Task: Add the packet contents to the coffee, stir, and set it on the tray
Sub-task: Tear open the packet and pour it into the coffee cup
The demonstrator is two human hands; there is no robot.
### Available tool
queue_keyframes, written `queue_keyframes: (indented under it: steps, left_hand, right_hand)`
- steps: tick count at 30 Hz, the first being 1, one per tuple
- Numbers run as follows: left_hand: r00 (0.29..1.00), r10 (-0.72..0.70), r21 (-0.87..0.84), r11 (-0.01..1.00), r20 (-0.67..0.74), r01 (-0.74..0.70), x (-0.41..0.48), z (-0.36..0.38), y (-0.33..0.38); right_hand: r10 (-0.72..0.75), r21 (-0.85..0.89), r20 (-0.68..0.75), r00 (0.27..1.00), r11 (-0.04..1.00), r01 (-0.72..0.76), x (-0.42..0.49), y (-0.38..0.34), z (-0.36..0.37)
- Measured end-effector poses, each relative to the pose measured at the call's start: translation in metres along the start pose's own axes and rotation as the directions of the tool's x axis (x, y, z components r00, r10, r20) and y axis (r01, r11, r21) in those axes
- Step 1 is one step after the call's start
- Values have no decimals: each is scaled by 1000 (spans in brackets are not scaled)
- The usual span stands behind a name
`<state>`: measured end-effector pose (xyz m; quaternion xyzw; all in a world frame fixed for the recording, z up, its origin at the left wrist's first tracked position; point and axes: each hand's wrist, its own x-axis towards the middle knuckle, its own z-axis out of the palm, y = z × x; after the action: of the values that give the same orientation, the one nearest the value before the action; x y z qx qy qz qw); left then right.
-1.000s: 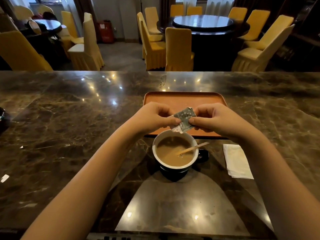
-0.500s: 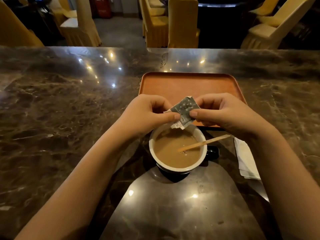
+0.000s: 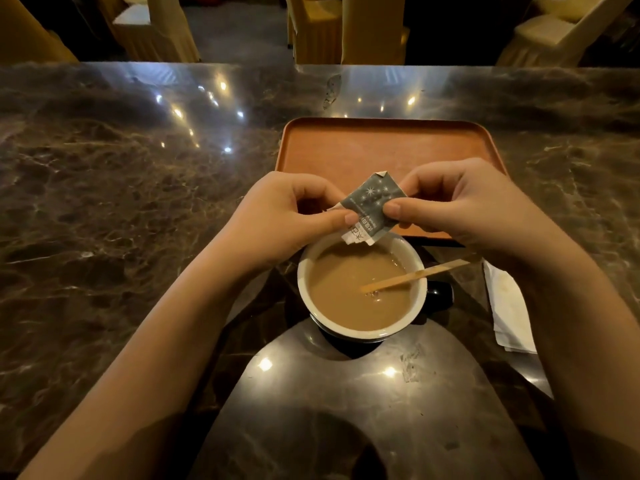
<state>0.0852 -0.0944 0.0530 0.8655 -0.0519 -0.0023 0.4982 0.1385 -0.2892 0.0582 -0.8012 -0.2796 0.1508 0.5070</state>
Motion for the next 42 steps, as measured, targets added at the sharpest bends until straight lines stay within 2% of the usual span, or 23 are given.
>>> queue_keyframes:
  steps: [18,42]
  left_hand:
    - [999,28,13,1000,-46,-28,1,5,-2]
    - [999,30,-2,1000,-31,-30,3,4,-4]
  right_hand:
    - [10,74,26,1000,997,-12,-1,0,-1]
    - [-29,9,-1,1000,1000,29,-2,-1,2]
